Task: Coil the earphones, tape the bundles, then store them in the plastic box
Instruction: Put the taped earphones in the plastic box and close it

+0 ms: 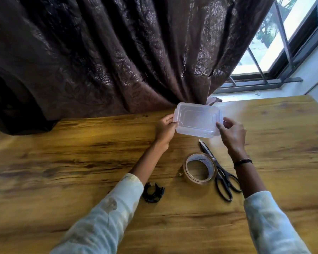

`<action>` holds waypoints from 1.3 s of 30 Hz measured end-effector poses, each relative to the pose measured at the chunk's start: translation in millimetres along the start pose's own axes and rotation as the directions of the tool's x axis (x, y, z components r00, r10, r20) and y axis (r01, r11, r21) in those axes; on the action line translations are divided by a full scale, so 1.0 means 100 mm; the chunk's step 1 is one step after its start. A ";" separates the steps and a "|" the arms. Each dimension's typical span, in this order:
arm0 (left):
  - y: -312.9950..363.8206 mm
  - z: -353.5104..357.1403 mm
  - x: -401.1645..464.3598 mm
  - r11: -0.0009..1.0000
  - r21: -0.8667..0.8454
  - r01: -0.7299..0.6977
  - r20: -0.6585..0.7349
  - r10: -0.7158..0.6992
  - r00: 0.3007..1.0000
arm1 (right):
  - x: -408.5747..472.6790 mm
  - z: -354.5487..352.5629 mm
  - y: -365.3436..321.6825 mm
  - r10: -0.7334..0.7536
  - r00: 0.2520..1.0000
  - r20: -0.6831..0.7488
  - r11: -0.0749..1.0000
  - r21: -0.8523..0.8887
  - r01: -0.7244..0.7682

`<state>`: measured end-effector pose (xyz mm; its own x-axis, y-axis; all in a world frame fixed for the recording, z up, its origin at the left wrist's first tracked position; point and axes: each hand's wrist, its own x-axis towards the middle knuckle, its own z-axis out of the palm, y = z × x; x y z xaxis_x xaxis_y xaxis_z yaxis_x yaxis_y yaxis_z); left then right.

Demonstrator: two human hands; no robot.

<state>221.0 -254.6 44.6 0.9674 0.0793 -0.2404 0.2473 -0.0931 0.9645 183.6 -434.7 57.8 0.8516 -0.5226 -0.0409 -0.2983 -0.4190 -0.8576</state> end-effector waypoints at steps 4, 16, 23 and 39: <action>0.13 -0.47 -0.41 0.994 -0.105 -0.020 -0.017 0.018 1.000 | -0.38 -0.02 -0.21 -0.089 0.995 0.040 0.996 0.035 0.087; -0.11 -1.80 -2.24 0.963 -0.234 0.132 -0.161 -0.173 0.972 | -2.12 0.04 -0.24 -0.175 0.939 0.297 0.977 0.172 0.128; -0.65 -2.06 -2.98 0.909 -0.269 0.318 -0.113 -0.358 0.927 | -2.98 -0.10 0.24 -0.004 0.934 0.358 0.997 0.077 -0.026; -1.12 -2.00 -2.87 0.957 -0.116 0.264 -0.140 -0.279 0.950 | -3.02 0.09 0.52 0.057 0.932 0.359 0.992 0.086 -0.094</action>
<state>-95.0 -68.8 27.1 0.8423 0.2402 -0.4825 0.4862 0.0474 0.8725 -85.1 -292.2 21.6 0.9312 -0.2437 -0.2710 -0.3384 -0.3025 -0.8910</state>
